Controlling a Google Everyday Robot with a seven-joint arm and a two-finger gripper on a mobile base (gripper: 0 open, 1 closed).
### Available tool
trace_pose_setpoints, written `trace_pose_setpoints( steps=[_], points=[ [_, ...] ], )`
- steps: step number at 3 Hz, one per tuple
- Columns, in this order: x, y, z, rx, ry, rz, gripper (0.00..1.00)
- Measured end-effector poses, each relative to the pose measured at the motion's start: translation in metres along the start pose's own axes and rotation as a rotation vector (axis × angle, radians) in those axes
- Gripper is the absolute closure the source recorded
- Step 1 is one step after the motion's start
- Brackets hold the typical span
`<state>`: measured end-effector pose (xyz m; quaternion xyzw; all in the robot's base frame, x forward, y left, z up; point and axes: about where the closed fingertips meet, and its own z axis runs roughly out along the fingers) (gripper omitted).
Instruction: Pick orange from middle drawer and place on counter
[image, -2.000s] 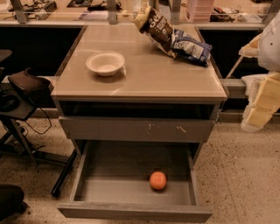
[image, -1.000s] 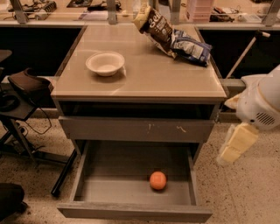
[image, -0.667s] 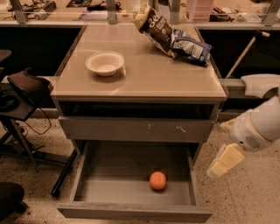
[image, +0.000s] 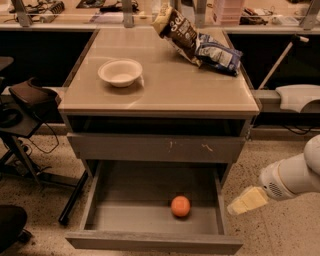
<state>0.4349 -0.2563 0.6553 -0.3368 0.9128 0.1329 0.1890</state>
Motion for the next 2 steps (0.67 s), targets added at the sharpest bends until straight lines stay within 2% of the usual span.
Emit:
trace_pose_setpoints(
  steps=[1, 2],
  points=[
    [-0.0006, -0.0033, 0.0023, 0.019, -0.006, 0.037, 0.0],
    [-0.0044, -0.0032, 0.0105, -0.024, -0.083, 0.058, 0.0]
  ],
)
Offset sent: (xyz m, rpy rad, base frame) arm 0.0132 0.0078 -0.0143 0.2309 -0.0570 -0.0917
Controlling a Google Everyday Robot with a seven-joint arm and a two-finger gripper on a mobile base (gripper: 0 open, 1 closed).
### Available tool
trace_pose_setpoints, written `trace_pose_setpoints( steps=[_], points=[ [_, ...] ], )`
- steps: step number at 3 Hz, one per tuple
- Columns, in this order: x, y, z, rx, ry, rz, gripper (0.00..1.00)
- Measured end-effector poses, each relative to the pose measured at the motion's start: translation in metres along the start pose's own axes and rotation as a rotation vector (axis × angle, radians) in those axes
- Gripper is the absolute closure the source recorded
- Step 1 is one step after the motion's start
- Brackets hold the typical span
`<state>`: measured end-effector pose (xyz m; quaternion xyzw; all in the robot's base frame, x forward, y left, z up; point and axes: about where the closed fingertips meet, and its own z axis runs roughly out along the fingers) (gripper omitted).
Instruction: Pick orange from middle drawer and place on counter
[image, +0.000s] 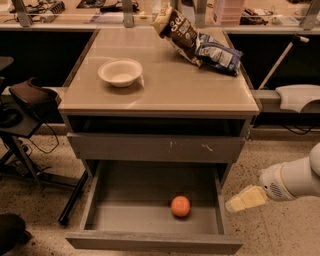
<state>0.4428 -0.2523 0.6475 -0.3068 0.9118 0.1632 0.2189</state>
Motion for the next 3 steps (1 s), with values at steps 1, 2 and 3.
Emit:
trace_pose_setpoints(
  steps=[1, 2, 3],
  points=[
    [-0.006, 0.026, 0.037, -0.089, -0.13, 0.049, 0.0],
    [-0.035, 0.066, 0.074, -0.126, -0.249, 0.075, 0.0],
    [-0.051, 0.124, 0.102, -0.125, -0.279, 0.067, 0.0]
  ],
)
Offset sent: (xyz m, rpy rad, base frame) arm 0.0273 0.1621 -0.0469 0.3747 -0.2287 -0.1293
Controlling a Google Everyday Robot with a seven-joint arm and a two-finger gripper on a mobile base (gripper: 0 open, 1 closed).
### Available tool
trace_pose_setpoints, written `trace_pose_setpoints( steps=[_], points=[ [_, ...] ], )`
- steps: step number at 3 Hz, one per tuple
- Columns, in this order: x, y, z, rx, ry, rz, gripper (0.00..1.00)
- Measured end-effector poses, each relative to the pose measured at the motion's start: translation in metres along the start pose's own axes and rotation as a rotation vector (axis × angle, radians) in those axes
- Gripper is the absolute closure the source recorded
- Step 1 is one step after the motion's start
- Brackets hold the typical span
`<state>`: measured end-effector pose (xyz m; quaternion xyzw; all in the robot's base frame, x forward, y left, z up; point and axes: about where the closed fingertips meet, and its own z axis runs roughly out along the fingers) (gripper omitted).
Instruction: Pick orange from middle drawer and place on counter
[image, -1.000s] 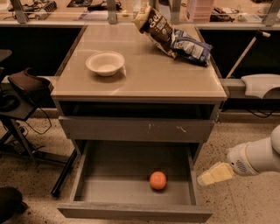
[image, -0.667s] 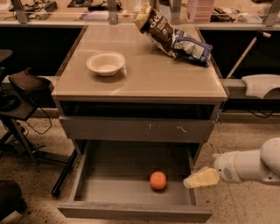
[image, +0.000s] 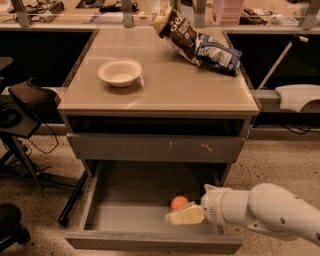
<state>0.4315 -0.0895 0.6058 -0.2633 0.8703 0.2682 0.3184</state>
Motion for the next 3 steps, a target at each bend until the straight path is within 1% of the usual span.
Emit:
trace_pose_setpoints(
  steps=[1, 2, 3],
  points=[
    [0.004, 0.003, 0.009, 0.033, -0.013, -0.008, 0.0],
    [0.007, 0.009, 0.039, 0.021, -0.049, 0.039, 0.0],
    [0.0, 0.001, 0.087, 0.042, -0.111, 0.107, 0.0]
  ],
)
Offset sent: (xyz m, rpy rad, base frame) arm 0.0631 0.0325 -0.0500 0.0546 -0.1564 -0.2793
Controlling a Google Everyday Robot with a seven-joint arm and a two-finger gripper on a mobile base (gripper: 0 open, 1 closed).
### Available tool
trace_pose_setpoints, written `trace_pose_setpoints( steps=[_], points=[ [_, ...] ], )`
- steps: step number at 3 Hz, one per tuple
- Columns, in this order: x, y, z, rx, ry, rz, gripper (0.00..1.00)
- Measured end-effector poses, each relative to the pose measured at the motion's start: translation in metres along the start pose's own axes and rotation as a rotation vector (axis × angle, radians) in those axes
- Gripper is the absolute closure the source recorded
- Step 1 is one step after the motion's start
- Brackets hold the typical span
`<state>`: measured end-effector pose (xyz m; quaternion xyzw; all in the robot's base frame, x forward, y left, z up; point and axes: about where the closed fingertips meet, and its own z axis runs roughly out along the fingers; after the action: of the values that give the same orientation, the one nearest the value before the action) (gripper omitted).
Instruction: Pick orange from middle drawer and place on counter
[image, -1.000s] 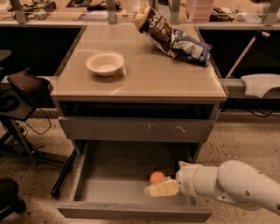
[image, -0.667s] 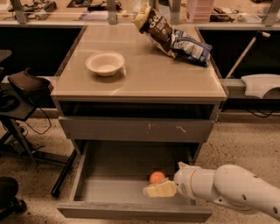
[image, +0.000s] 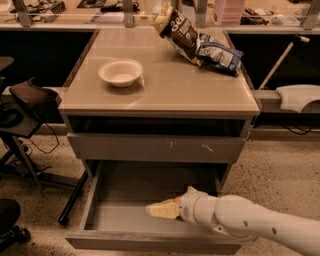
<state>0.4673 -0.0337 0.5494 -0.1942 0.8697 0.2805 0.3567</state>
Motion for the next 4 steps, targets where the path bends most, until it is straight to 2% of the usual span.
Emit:
trace_pose_setpoints(
  steps=[1, 2, 3, 4],
  points=[
    [-0.005, -0.007, 0.039, 0.053, -0.047, 0.039, 0.0],
    [-0.015, -0.023, 0.039, 0.117, -0.09, 0.038, 0.0],
    [-0.004, -0.041, 0.053, 0.136, -0.078, 0.104, 0.0],
    [0.015, -0.078, 0.056, 0.226, -0.06, 0.178, 0.0]
  ],
)
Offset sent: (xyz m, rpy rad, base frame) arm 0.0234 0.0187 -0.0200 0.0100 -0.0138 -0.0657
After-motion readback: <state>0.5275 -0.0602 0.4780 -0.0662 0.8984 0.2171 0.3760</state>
